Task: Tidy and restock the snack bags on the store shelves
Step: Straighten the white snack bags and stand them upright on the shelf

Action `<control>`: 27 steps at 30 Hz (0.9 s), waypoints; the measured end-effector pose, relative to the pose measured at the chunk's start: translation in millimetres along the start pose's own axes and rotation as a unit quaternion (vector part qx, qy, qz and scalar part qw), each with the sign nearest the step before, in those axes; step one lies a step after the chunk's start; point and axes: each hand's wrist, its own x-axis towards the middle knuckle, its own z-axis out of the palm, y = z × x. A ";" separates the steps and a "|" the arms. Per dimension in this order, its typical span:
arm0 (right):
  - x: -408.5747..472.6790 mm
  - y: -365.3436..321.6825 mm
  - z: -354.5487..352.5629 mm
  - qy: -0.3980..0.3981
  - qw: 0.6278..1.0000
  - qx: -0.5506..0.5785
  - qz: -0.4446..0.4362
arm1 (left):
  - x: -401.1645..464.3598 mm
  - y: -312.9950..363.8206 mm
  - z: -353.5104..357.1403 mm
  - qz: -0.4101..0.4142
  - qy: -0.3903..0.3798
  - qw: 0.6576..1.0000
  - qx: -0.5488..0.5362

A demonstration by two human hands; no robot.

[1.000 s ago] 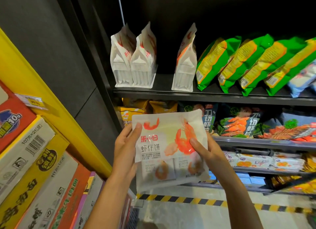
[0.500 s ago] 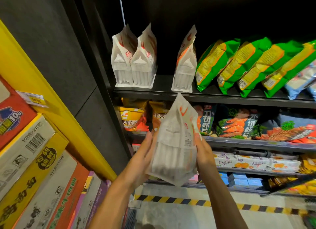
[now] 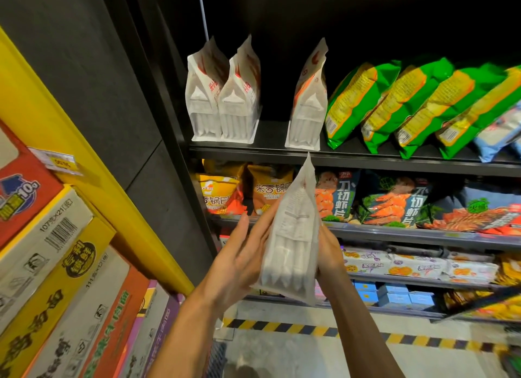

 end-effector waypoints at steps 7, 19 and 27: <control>-16.8 -13.8 5.0 0.079 0.989 -0.004 -0.126 | 0.8 -1.5 -67.6 -0.033 0.016 0.966 0.257; -53.3 -76.3 -9.8 -0.169 0.973 0.024 -0.154 | 15.4 -22.3 -93.0 -0.083 0.219 0.972 0.024; -74.1 -78.0 14.2 -0.203 0.950 0.018 -0.236 | 19.1 -46.9 -88.4 -0.107 0.210 0.971 0.037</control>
